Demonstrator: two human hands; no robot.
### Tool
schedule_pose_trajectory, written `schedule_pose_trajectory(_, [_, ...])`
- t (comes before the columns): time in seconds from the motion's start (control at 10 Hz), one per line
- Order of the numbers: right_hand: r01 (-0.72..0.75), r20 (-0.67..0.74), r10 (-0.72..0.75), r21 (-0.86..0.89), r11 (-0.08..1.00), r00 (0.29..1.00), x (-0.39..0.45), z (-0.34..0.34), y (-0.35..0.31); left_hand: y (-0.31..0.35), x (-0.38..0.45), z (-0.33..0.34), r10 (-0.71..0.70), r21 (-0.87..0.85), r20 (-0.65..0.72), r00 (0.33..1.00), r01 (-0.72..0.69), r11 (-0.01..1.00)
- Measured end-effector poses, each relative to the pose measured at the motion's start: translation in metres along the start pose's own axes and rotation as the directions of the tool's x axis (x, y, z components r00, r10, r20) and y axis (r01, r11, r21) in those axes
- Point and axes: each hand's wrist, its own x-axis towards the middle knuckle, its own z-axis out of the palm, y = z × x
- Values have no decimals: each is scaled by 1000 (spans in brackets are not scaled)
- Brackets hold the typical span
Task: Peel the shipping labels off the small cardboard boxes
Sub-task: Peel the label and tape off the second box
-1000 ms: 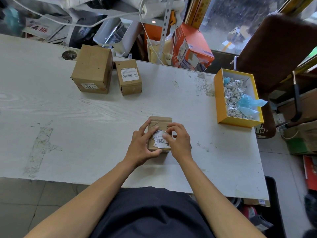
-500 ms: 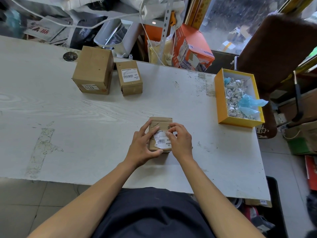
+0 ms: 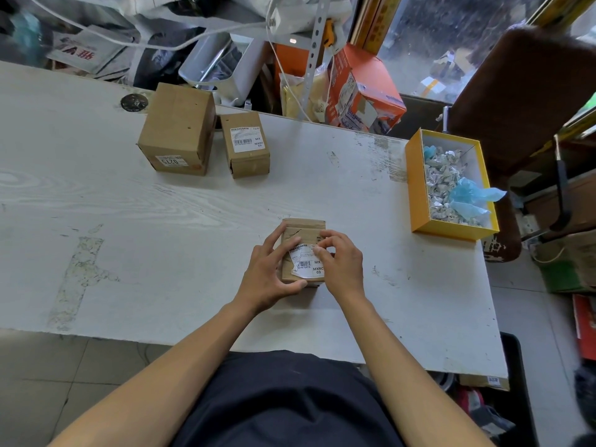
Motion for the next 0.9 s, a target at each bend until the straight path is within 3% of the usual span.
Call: schedule_pose_trajectory(0.9, [-28,1,28,60,998,1000,-2,-4,-4,-5,0,4,4,-19,-12,1000,-4,1000])
